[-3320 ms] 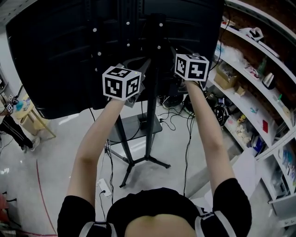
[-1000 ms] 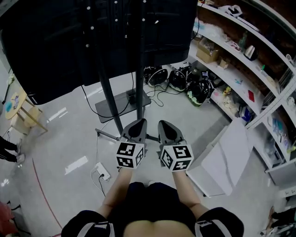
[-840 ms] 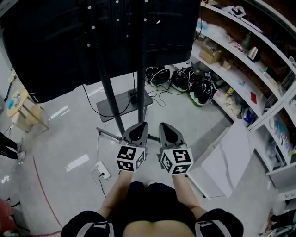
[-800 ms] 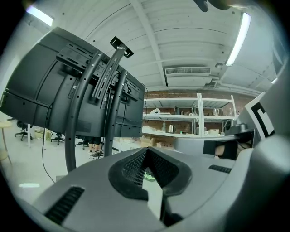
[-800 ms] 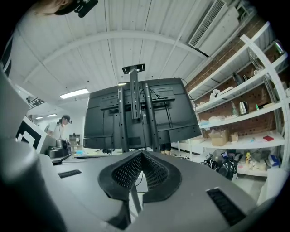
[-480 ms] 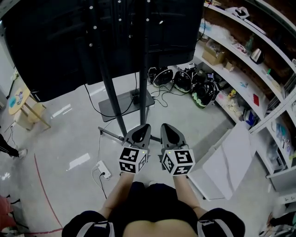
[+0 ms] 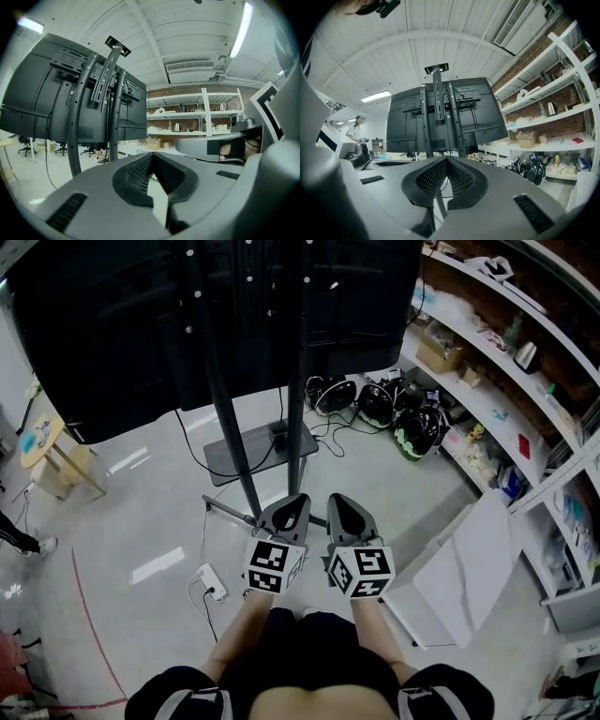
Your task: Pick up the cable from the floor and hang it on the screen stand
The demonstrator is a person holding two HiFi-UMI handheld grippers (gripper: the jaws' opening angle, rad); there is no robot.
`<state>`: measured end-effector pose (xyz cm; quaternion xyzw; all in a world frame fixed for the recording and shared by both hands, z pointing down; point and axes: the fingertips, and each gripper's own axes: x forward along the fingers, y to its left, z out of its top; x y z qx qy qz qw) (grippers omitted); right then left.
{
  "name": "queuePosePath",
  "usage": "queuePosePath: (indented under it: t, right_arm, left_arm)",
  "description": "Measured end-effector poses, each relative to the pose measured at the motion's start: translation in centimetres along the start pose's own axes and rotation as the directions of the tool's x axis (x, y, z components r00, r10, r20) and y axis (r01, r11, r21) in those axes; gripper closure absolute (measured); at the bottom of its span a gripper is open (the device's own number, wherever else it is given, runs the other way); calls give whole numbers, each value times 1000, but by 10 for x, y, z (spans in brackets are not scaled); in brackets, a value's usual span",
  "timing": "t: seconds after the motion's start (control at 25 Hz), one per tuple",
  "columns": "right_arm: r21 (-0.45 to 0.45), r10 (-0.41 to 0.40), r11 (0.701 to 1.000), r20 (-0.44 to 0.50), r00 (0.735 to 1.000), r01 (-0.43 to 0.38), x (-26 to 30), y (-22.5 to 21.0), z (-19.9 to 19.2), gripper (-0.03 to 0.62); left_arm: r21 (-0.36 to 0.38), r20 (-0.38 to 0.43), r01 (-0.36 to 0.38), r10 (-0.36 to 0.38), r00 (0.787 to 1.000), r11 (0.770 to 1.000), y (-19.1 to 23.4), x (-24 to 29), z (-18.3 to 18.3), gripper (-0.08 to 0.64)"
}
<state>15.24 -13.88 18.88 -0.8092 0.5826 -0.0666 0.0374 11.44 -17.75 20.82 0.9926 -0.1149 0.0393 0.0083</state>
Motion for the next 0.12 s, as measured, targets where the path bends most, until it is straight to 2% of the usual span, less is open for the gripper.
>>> queuePosePath:
  t: [0.12]
  right_arm:
    - [0, -4, 1000, -1, 1000, 4, 4, 0, -1, 569]
  left_arm:
    - [-18, 5, -3, 3, 1000, 1000, 4, 0, 0, 554]
